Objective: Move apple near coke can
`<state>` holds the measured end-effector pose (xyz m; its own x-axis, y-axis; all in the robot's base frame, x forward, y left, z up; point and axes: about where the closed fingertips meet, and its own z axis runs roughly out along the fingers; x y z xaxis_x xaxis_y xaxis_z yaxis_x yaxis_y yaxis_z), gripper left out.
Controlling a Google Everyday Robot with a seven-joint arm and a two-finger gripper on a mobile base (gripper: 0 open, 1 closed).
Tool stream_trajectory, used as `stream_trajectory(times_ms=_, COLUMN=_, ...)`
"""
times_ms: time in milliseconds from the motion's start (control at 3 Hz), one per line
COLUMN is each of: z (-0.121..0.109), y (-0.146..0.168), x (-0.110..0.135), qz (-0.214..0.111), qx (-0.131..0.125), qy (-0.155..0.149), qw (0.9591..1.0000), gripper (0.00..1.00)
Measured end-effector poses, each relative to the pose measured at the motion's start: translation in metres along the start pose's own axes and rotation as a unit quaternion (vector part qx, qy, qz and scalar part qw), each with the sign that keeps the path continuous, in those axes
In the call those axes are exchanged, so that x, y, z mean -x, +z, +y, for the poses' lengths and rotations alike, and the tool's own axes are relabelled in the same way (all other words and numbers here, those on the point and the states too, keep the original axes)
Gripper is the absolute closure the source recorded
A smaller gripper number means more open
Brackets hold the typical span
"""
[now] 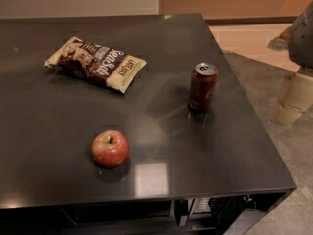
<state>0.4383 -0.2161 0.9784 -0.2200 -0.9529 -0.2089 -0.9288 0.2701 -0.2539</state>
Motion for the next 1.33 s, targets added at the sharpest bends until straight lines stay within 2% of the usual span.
stream_trajectory(times_ms=333, z=0.0, y=-0.001, x=0.001, qz=0.0, qx=-0.002, qy=-0.002, qw=1.0, gripper=0.0)
stream_trajectory(times_ms=667, z=0.009, y=-0.004, x=0.021, qz=-0.02, qx=0.013, qy=-0.027, qw=0.9993, gripper=0.0)
stream_trajectory(times_ms=1000, z=0.02, y=-0.004, x=0.055, qz=-0.049, qx=0.031, qy=-0.057, qw=0.9967, gripper=0.0)
stream_trajectory(times_ms=1333, z=0.04, y=0.003, x=0.096, qz=-0.078, qx=0.053, qy=-0.089, qw=0.9915, gripper=0.0)
